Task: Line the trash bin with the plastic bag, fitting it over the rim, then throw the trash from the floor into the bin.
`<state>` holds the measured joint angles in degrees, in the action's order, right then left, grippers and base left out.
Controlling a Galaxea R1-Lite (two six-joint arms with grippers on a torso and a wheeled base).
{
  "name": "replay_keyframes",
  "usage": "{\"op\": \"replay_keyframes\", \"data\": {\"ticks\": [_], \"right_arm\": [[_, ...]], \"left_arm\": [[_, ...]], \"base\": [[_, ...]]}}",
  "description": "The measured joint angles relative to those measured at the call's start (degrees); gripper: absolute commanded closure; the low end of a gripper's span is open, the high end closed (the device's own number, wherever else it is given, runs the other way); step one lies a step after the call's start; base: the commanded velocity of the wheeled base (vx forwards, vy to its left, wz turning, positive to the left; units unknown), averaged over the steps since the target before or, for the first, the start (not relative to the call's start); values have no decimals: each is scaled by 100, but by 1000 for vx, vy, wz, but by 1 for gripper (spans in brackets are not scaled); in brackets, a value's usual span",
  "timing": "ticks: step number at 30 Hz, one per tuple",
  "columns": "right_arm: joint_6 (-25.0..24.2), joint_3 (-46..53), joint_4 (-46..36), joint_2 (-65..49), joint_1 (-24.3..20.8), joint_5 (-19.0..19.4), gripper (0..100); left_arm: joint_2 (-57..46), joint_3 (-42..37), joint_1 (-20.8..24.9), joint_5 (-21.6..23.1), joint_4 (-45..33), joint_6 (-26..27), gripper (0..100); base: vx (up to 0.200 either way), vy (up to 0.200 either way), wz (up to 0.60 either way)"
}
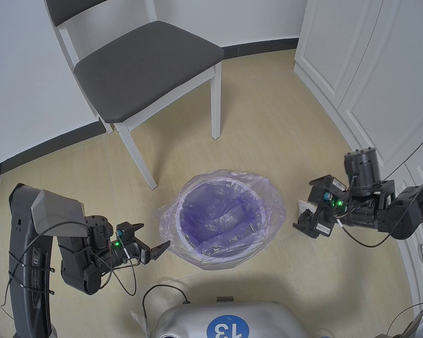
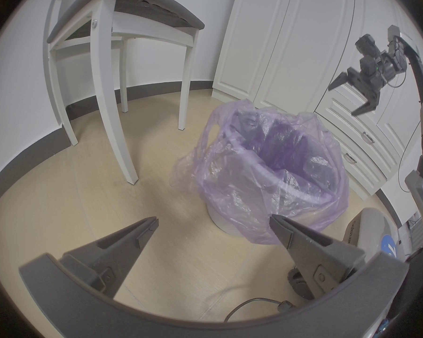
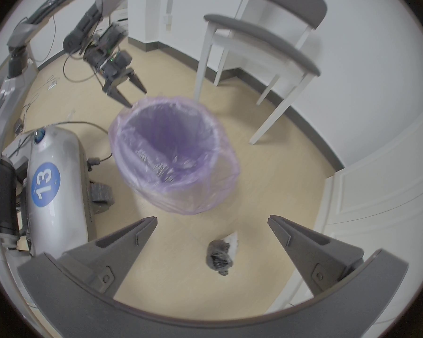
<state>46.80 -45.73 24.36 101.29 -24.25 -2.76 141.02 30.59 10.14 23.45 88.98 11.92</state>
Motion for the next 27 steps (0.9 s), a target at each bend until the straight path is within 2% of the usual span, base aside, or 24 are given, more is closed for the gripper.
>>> {"op": "replay_keyframes", "data": {"ticks": [5,14,23,27], "right_arm": [[-132,-93,219,-50,-11,-91,0],[-246,-474,1202,1239,-146,-187,0],[-285,-820,1363,2118,-229,-200,0],[-284,-820,1360,2255,-213,-200,0]], "left_arm": [[-185,-96,-150,290,0,0,0],[-511,-167,-332,591,2,-51,0],[-552,-40,-266,605,0,-152,0],[-467,23,-111,364,-2,-260,0]], "base": [[0,0,0],[0,0,0],[0,0,0],[0,0,0]]}}
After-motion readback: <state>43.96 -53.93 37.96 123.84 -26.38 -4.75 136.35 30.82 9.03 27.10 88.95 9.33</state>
